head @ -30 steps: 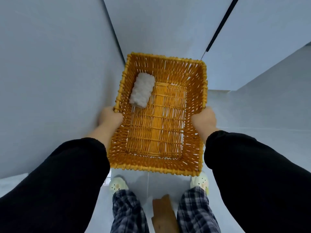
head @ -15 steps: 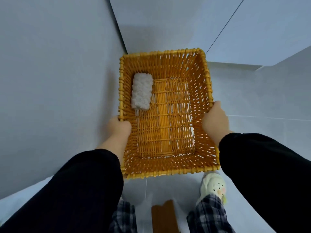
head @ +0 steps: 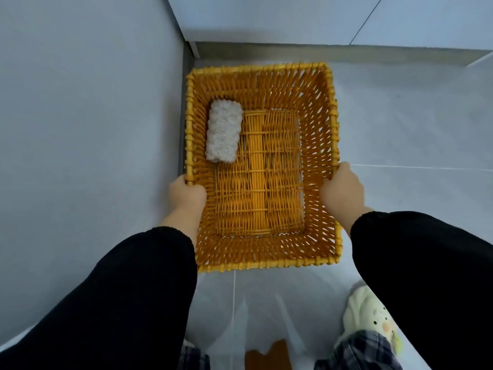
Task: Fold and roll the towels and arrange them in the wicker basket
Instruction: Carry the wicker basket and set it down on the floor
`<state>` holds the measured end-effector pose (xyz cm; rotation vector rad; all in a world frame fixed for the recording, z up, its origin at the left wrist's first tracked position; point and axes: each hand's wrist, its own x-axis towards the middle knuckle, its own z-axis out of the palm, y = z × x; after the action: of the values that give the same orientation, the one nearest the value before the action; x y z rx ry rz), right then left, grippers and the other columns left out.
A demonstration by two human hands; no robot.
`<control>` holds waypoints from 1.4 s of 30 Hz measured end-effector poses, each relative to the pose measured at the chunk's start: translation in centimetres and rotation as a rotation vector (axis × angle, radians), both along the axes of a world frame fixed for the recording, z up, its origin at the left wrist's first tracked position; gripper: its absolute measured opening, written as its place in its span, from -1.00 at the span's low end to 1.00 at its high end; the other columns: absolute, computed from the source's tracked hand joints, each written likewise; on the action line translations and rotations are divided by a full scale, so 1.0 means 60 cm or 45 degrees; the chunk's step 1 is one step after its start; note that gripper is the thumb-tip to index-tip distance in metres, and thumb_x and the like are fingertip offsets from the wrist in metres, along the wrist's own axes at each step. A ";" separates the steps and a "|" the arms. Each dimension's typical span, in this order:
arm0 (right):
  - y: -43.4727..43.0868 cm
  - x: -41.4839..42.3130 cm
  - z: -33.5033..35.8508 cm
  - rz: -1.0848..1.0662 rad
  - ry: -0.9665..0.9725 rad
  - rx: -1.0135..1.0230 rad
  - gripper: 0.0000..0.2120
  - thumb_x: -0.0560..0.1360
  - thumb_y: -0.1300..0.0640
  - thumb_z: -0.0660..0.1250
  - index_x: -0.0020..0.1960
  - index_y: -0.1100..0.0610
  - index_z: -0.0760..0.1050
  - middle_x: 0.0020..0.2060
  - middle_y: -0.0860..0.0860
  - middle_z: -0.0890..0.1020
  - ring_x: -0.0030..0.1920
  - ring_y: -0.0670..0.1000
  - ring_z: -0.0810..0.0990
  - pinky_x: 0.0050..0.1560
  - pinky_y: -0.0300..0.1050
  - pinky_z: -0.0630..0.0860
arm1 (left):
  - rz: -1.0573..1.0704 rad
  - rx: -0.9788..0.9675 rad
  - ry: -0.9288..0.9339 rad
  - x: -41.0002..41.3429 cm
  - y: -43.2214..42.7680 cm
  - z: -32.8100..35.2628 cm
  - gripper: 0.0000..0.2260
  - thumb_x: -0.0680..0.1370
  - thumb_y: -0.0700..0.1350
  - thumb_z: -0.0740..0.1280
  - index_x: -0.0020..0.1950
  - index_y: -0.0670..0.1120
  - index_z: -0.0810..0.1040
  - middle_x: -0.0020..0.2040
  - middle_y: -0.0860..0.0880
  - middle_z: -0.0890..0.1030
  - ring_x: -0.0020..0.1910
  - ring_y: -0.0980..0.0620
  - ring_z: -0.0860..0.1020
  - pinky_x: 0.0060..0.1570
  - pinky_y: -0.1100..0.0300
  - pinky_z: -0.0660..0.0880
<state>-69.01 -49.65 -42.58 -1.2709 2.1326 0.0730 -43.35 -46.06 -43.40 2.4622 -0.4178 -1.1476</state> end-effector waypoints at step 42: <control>0.009 0.053 0.485 0.708 0.002 -0.361 -0.50 0.60 0.12 0.07 0.52 0.18 0.08 0.54 0.12 0.06 0.54 0.08 0.00 0.51 0.09 -0.04 | -1.448 -0.450 -0.765 -0.112 -0.021 0.503 -0.48 0.63 0.04 0.04 0.57 -0.03 0.01 0.58 -0.07 -0.03 0.56 -0.05 -0.08 0.48 -0.06 -0.08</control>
<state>-65.85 -49.10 -13.45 -2.0018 1.7726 0.0055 -50.06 -47.29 -13.20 2.1256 -2.1512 -0.4762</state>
